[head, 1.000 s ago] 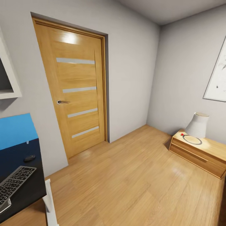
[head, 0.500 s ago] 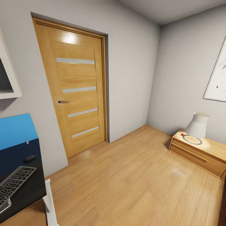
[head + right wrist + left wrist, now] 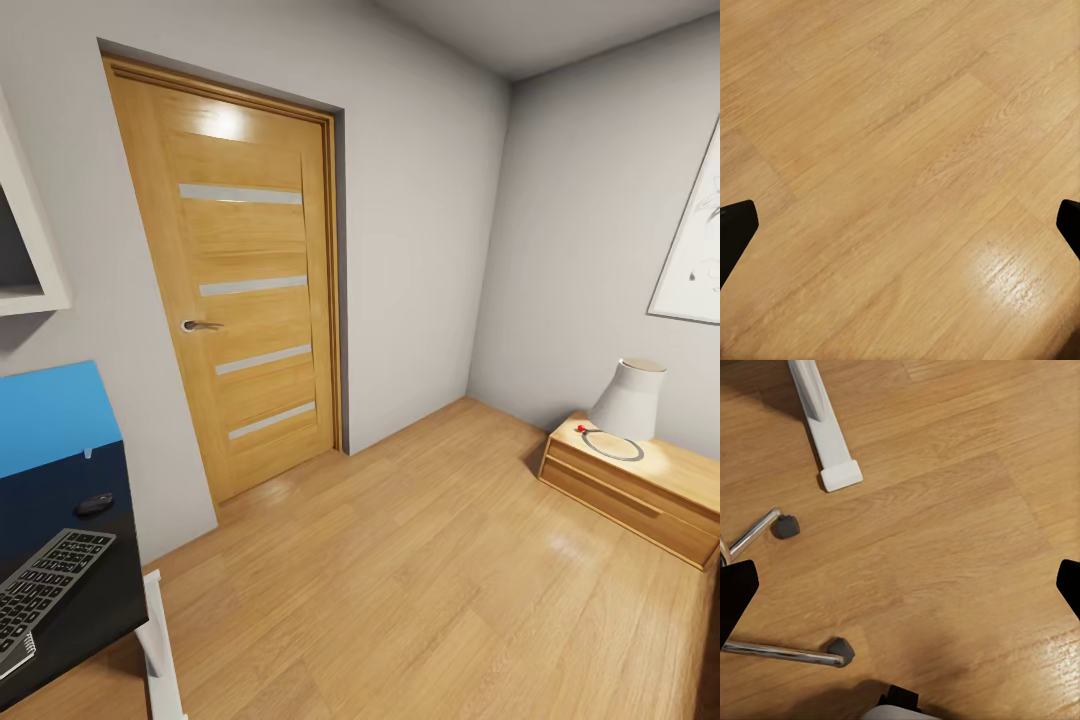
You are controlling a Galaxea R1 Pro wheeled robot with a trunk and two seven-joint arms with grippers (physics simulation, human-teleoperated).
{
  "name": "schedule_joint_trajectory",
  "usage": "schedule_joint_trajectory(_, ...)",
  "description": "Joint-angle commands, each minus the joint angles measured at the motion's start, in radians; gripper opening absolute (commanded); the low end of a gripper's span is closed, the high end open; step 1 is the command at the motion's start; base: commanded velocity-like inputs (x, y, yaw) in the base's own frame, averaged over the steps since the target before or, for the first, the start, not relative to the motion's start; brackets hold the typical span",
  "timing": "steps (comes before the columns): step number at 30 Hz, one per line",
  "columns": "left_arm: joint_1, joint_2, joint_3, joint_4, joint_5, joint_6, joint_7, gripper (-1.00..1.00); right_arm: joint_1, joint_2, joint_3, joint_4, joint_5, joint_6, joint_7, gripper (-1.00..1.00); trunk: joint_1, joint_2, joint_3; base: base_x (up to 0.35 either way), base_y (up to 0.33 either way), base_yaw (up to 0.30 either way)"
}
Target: In the bedroom, organize the workspace by keeping the computer under the desk, ensuring the monitor is on the desk, placing the keyboard on the desk next to the monitor, placing the mouse on the desk next to the keyboard, moving the folder from the swivel chair onto the desk next to the mouse, stacking the notebook on top of the folder with the pen on top of the notebook, and positioning the swivel chair next to the desk.
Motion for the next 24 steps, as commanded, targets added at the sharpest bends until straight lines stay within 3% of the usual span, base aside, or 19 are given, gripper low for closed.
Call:
schedule_joint_trajectory(1,0.0,-0.001,0.004,0.0,-0.002,-0.002,0.001,1.0,-0.001,0.0,0.003,0.001,-0.003,-0.003,-0.004,1.0,0.0,-0.001,-0.001,0.0,0.0,0.0)
schedule_joint_trajectory(11,0.0,-0.001,0.004,0.0,-0.002,-0.003,0.001,1.0,-0.001,0.0,0.003,0.001,-0.003,-0.003,-0.004,1.0,0.0,-0.001,-0.001,0.051,0.0,0.0)
schedule_joint_trajectory(24,0.0,-0.001,0.002,0.0,-0.003,-0.003,0.001,1.0,-0.001,0.0,0.004,0.001,-0.003,-0.003,-0.004,1.0,0.0,-0.001,-0.001,0.285,0.0,0.0)
